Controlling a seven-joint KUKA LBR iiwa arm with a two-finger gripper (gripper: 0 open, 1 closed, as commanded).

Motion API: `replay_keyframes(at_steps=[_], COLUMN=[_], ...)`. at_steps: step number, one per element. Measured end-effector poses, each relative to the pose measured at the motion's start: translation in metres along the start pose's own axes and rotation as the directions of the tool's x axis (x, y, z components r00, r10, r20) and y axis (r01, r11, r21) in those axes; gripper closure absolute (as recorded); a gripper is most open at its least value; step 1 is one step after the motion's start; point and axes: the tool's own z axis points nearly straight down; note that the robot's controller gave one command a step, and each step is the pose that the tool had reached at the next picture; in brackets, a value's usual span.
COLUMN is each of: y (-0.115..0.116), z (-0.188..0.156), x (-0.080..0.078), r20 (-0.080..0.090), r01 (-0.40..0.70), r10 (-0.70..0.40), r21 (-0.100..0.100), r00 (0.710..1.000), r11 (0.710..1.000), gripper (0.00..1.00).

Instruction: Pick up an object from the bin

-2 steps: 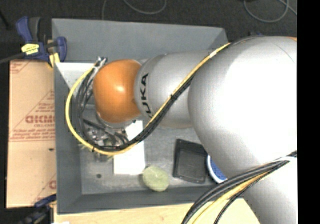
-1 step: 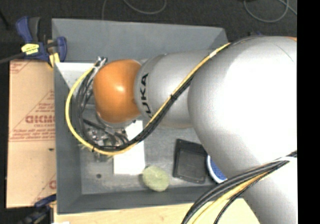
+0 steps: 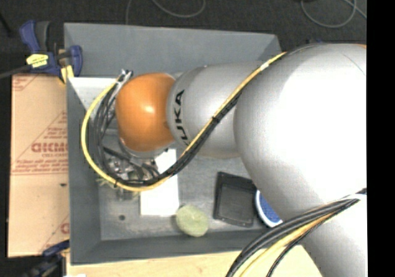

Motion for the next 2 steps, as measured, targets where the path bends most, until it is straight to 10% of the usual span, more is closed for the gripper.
replay_keyframes(at_steps=[2], y=[0.001], z=[-0.025], x=[-0.001], r20=[0.005], r01=[-0.001], r10=[0.001], r21=[-0.004], r00=[1.0], r11=[1.0], gripper=[1.0])
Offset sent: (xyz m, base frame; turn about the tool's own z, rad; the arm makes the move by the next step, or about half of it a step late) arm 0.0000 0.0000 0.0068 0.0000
